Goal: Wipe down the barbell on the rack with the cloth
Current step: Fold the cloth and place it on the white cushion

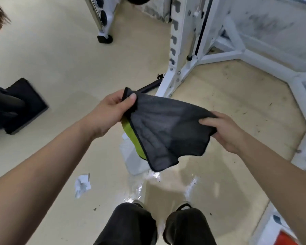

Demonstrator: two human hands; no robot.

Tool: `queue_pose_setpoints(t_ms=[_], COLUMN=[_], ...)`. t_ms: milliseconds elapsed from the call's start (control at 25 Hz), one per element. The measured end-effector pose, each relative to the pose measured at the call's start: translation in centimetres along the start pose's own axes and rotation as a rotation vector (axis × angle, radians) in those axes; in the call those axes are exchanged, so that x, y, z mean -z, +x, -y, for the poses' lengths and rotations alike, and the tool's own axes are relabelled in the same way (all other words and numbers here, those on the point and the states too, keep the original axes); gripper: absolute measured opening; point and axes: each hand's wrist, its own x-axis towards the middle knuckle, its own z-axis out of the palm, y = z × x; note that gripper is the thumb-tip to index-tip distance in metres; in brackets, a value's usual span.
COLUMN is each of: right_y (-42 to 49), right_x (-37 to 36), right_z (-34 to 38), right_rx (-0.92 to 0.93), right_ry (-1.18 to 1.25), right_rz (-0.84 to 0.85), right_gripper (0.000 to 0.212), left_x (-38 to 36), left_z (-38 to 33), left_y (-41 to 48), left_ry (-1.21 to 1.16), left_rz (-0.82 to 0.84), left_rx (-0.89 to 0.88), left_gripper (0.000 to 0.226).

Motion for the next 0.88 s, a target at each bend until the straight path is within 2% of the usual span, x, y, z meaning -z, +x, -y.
queue_pose_setpoints(t_ms=[120, 200, 360, 440, 520, 600, 680, 760, 880], right_y=[7.0, 11.7, 19.4, 21.4, 22.3, 22.2, 22.1, 23.3, 27.1], right_x=[-4.3, -7.2, -11.3, -12.5, -12.9, -13.0, -13.3, -13.9, -16.4], right_z=[-5.4, -9.0, -15.6, -17.4, -18.4, -18.5, -18.2, -18.5, -21.1], right_rx=[0.053, 0.073, 0.16, 0.231, 0.33, 0.424, 0.471, 0.427, 0.229], right_ry=[0.021, 0.016, 0.036, 0.013, -0.046, -0.067, -0.074, -0.096, -0.242], right_rz=[-0.121, -0.152, -0.167, -0.135, -0.11, -0.033, 0.059, 0.109, 0.049], right_gripper=[0.028, 0.03, 0.009, 0.016, 0.026, 0.029, 0.023, 0.011, 0.038], left_x=[2.7, 3.4, 4.5, 4.8, 5.4, 6.4, 7.1, 7.4, 7.0], left_z=[10.5, 17.3, 29.1, 32.2, 34.0, 34.8, 35.5, 36.3, 38.8], left_y=[2.8, 4.4, 8.0, 8.7, 8.5, 7.9, 7.5, 8.1, 11.2], left_ry=[0.203, 0.192, 0.09, 0.123, 0.128, 0.036, -0.144, -0.257, -0.179], left_rz=[-0.063, -0.122, -0.224, -0.261, -0.226, -0.095, -0.027, -0.047, -0.137], left_rx=[-0.099, -0.114, -0.162, -0.201, -0.185, -0.098, 0.007, 0.093, 0.19], left_gripper=[0.023, 0.017, 0.019, 0.021, 0.023, 0.026, 0.029, 0.028, 0.025])
